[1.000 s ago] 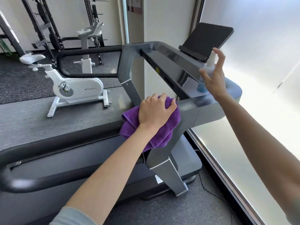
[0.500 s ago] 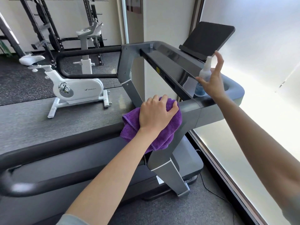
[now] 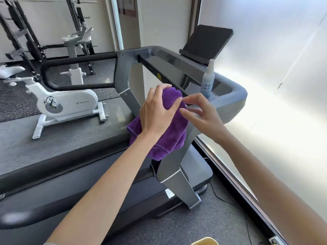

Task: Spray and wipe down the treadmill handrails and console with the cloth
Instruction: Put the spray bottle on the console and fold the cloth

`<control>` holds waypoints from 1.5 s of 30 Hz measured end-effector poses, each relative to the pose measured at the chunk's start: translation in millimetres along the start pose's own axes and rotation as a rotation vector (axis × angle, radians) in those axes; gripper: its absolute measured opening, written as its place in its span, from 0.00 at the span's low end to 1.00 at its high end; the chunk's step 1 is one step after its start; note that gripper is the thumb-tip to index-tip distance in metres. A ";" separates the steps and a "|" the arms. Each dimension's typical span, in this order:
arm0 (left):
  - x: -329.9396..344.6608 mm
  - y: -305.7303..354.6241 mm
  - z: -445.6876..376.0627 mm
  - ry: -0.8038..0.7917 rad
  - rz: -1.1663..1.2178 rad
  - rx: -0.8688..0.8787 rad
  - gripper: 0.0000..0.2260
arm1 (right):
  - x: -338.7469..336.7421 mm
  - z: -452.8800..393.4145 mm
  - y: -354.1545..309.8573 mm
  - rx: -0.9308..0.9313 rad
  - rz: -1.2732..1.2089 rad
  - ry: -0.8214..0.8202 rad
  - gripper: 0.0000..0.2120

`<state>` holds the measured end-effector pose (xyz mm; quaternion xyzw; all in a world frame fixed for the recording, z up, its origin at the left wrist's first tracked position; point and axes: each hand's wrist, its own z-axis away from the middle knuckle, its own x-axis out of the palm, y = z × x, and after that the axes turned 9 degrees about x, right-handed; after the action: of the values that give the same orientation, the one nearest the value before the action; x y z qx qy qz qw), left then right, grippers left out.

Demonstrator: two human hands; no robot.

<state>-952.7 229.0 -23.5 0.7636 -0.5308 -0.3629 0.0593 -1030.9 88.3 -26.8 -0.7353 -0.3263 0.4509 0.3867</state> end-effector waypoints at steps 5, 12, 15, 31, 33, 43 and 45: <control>-14.7 30.7 -7.9 -0.042 0.295 -0.037 0.28 | 21.6 44.3 -17.7 0.189 -0.135 -0.005 0.37; -16.7 63.4 14.4 -0.577 0.739 -0.005 0.28 | -4.4 122.6 -27.3 0.281 -0.125 0.387 0.18; -1.7 78.2 40.1 -0.856 0.933 -0.042 0.25 | -17.2 181.3 -20.2 0.382 -0.113 0.492 0.17; 165.5 135.4 245.9 -1.218 0.798 0.112 0.22 | -43.7 383.9 128.8 0.953 -0.020 0.770 0.24; 187.2 121.3 275.7 -1.255 0.681 0.154 0.18 | -35.1 397.5 158.3 1.047 0.022 0.717 0.23; 266.3 46.2 394.2 -1.539 0.346 0.140 0.13 | 41.6 432.1 291.9 1.355 -0.009 0.653 0.14; 277.0 39.7 405.6 -1.542 0.292 0.160 0.14 | 50.3 433.8 312.1 1.379 -0.009 0.643 0.13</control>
<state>-1185.5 95.1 -436.6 0.2209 -0.5414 -0.7395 -0.3336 -1367.9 96.8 -444.5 -0.4213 0.1551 0.3146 0.8364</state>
